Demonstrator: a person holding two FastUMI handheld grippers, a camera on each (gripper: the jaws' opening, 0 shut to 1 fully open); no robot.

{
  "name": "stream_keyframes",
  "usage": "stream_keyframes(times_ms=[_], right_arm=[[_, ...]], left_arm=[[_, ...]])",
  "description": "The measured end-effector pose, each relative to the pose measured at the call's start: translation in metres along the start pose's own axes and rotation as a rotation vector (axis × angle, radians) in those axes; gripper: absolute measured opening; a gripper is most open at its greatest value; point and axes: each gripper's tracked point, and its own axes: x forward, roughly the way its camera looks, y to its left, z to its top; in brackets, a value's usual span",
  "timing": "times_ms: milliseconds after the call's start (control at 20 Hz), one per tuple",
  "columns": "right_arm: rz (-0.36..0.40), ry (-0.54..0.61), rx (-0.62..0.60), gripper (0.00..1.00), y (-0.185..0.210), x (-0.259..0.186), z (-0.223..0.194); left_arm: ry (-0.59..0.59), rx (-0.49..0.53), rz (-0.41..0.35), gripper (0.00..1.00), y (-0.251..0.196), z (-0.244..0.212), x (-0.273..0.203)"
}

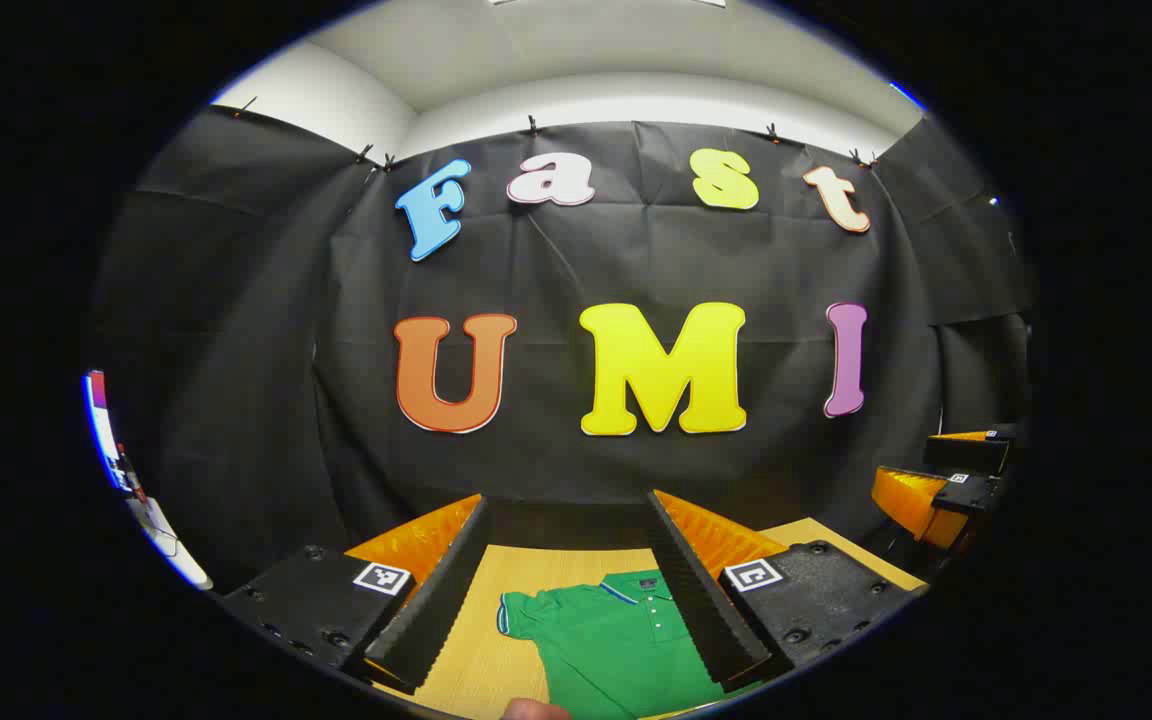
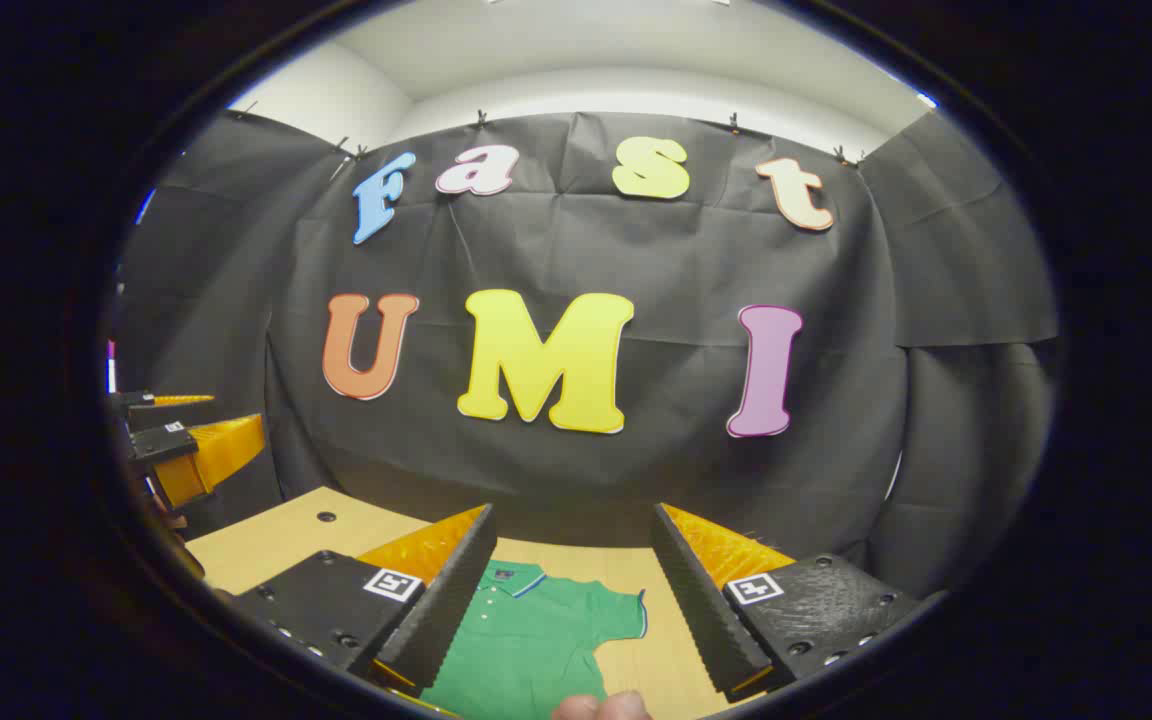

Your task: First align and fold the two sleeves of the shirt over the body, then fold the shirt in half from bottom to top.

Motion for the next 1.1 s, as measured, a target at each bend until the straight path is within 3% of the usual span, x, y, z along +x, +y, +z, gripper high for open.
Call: stream_keyframes(times_ms=[1100], right_arm=[[-0.029,0.035,0.016,0.97,-0.027,0.028,-0.011]], left_arm=[[0.014,-0.003,-0.014,0.98,-0.018,-0.009,0.029]])
